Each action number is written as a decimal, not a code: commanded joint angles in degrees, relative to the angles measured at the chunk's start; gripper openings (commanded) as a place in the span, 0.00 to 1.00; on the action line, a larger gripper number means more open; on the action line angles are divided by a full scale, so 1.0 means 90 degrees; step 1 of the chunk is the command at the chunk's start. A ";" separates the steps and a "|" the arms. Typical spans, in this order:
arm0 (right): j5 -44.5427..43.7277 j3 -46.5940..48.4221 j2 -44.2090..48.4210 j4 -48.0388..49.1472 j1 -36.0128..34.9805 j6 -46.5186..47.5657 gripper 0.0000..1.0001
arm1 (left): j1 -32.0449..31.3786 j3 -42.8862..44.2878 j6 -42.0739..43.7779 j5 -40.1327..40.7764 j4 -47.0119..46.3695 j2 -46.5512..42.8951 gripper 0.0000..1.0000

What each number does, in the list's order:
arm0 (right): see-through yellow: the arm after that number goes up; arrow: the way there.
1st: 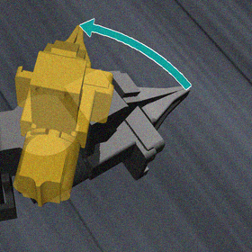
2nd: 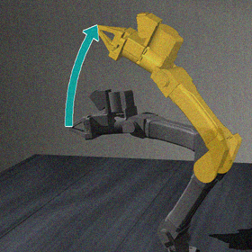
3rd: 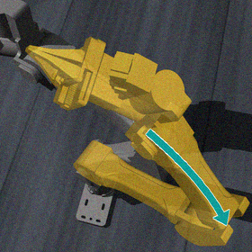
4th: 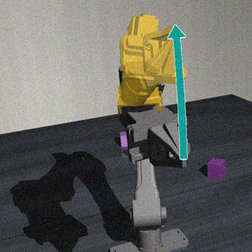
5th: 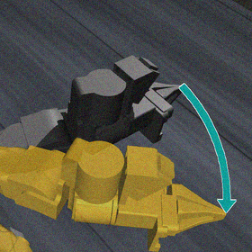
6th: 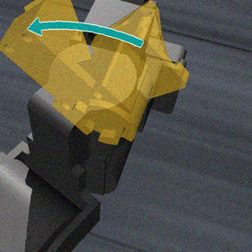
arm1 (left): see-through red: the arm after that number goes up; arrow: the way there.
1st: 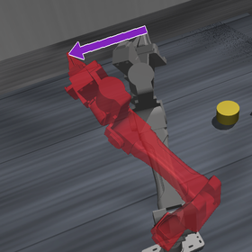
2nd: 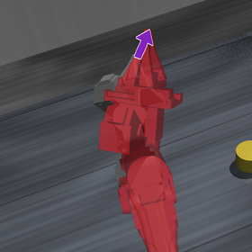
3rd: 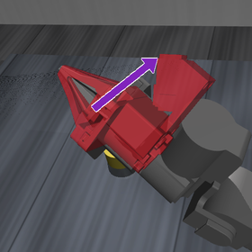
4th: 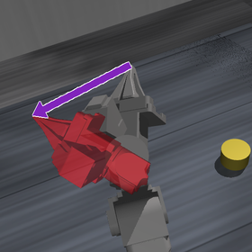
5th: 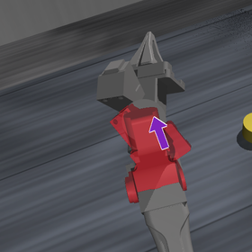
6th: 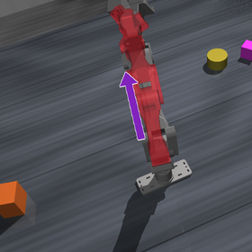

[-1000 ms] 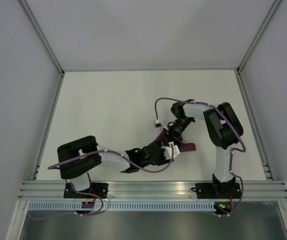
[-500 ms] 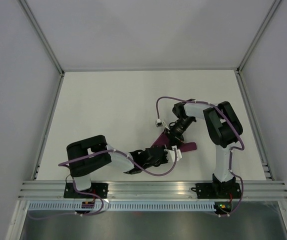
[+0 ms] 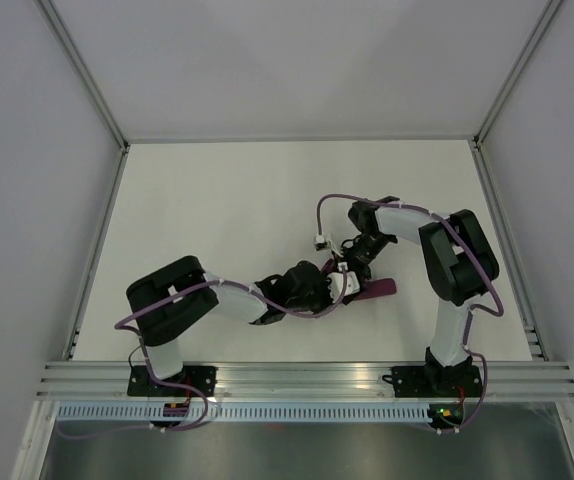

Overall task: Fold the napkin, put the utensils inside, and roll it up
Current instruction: Roll the napkin with the utensil

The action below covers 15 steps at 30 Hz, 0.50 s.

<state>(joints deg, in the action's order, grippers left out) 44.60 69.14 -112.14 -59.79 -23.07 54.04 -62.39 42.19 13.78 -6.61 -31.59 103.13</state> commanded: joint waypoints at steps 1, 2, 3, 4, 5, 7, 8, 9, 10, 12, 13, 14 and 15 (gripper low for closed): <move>-0.0610 -0.0027 0.0369 0.1213 0.0102 -0.0163 0.61 | 0.0271 -0.0050 -0.0691 -0.1071 0.1235 0.0299 0.02; -0.0561 0.0003 0.0457 0.1320 0.0131 -0.0232 0.63 | 0.0340 -0.0040 -0.0740 -0.1333 0.1264 0.0299 0.02; -0.0532 0.0003 0.0641 0.1398 0.0170 -0.0301 0.63 | 0.0408 -0.0011 -0.0837 -0.1442 0.1332 0.0328 0.02; -0.0512 -0.0017 0.0750 0.1496 0.0277 -0.0475 0.64 | 0.0554 -0.0001 -0.0896 -0.1578 0.1342 0.0328 0.02; -0.0473 -0.0046 0.0857 0.1729 0.0336 -0.0555 0.64 | 0.0633 -0.0001 -0.0954 -0.1860 0.1362 0.0338 0.02; -0.0454 -0.0241 0.1238 0.2032 0.0511 -0.0740 0.65 | 0.0876 0.0057 -0.1111 -0.2057 0.1478 0.0396 0.02; -0.0444 -0.0328 0.1384 0.2353 0.0561 -0.0886 0.65 | 0.0965 0.0106 -0.1160 -0.2377 0.1566 0.0445 0.02; -0.0434 -0.0561 0.1675 0.2511 0.0610 -0.0945 0.65 | 0.1052 0.0271 -0.1286 -0.2516 0.1683 0.0494 0.02; -0.0415 -0.0689 0.1843 0.2667 0.0688 -0.0985 0.65 | 0.1208 0.0360 -0.1326 -0.2633 0.1878 0.0629 0.02; -0.0395 -0.1098 0.2262 0.3058 0.0747 -0.1093 0.66 | 0.1326 0.0593 -0.1433 -0.2946 0.2103 0.0767 0.02; -0.0395 -0.1236 0.2400 0.3127 0.0776 -0.1054 0.66 | 0.1443 0.0663 -0.1463 -0.3034 0.2191 0.0893 0.02; -0.0376 -0.1373 0.2672 0.3263 0.0776 -0.0986 0.65 | 0.1502 0.0731 -0.1463 -0.3228 0.2356 0.0972 0.02; -0.0375 -0.1693 0.2829 0.3351 0.0767 -0.0946 0.65 | 0.1609 0.0867 -0.1608 -0.3327 0.2435 0.1040 0.02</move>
<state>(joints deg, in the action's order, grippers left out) 40.23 58.39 -91.26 -36.03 -15.88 46.00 -49.95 49.41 3.16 -31.42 -23.22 107.35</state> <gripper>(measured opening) 0.654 0.100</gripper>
